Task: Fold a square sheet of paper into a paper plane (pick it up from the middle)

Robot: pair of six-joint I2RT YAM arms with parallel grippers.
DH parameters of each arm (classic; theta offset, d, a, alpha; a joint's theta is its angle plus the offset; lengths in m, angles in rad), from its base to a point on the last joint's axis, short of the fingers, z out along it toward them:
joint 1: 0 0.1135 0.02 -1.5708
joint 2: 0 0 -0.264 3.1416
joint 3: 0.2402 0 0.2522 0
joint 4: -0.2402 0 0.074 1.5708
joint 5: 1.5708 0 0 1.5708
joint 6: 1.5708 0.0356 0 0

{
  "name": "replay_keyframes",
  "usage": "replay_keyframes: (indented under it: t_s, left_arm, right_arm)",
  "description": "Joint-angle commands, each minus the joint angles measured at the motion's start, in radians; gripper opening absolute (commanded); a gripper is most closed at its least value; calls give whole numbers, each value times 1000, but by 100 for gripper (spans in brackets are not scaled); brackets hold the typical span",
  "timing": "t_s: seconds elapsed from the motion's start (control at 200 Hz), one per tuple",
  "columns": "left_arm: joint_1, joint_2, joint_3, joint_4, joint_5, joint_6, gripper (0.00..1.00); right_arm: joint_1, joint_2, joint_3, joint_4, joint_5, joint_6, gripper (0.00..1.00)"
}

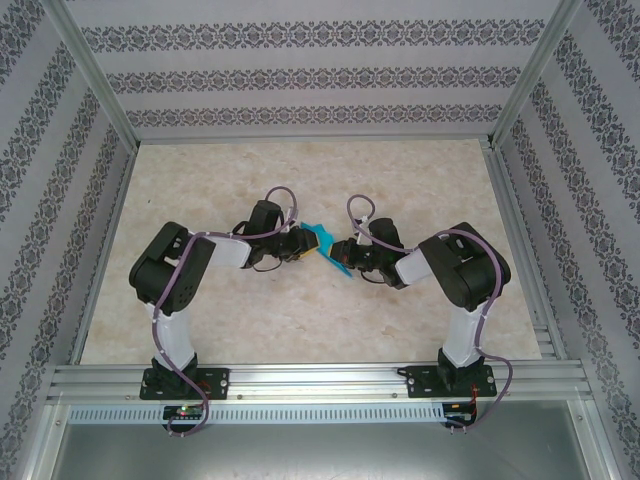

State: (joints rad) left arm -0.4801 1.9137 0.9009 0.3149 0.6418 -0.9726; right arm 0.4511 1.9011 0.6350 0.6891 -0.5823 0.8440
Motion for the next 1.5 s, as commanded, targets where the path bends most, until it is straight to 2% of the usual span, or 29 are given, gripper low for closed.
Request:
replay_keyframes:
  t_s: [0.0,0.41,0.854,1.129,1.494]
  left_arm:
    - [-14,21,27,66,21,16,27]
    - [-17,66,44,130,45,11,26]
    - [-17,130,71,182,57,-10,23]
    - [-16,151,82,145,40,-3,20]
    - [-16,159,119,-7,-4,16,16]
  right_arm:
    - [-11,17,-9,-5,-8,12,1]
    - [-25,16,-8,-71,-3,19,1]
    - [-26,35,2,-92,-17,9,7]
    - [-28,28,9,-121,-19,-1,11]
    - [-35,-32,54,-241,-56,-72,20]
